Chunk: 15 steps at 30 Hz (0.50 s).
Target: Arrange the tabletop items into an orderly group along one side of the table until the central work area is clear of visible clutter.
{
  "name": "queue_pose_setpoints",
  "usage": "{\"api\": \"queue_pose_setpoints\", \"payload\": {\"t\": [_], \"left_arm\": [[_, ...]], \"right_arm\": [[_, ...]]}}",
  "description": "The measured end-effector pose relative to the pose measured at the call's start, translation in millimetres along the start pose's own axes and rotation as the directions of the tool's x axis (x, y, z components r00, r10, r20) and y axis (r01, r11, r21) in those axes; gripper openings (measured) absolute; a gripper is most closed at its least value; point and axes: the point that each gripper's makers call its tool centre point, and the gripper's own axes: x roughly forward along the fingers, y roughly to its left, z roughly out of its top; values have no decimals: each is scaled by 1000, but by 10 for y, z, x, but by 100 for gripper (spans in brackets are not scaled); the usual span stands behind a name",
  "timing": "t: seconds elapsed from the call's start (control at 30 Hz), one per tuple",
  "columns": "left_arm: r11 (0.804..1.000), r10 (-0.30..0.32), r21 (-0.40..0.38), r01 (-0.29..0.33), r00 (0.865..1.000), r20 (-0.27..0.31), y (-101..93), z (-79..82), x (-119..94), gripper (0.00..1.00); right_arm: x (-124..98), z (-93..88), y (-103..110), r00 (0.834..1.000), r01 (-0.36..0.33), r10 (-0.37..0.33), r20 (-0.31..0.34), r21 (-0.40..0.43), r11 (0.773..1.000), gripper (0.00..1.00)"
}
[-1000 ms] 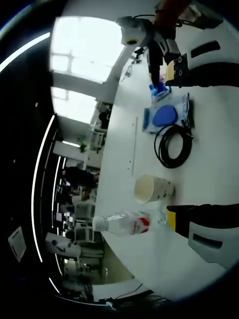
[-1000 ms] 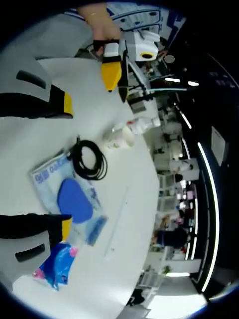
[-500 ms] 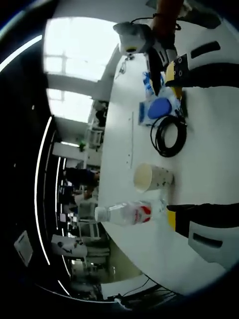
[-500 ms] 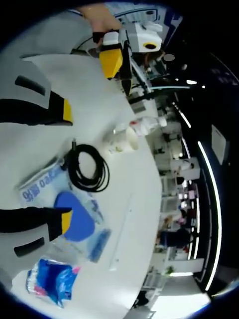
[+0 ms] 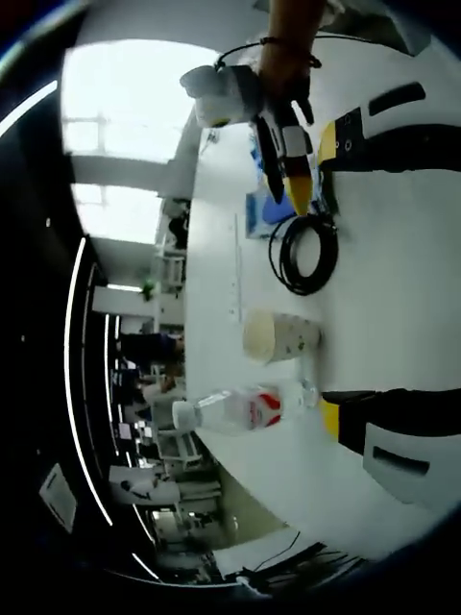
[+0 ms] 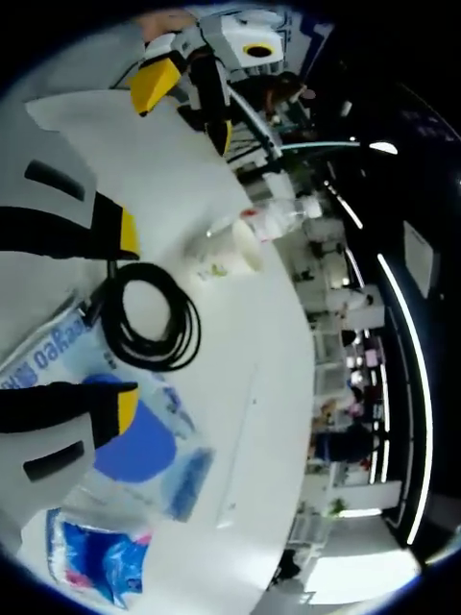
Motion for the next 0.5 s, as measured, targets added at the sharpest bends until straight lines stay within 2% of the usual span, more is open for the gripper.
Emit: {"api": "queue_pose_setpoints", "payload": {"t": [0.2,0.5], "left_arm": [[1000,10,-13,-10,1000,6,39,-8,-10,92],[1000,24,-18,-24,1000,-18,71,-89,-33,91]], "right_arm": [[150,19,-81,999,45,-45,3,32,998,36],[221,-1,-196,994,104,-106,10,89,991,23]]}}
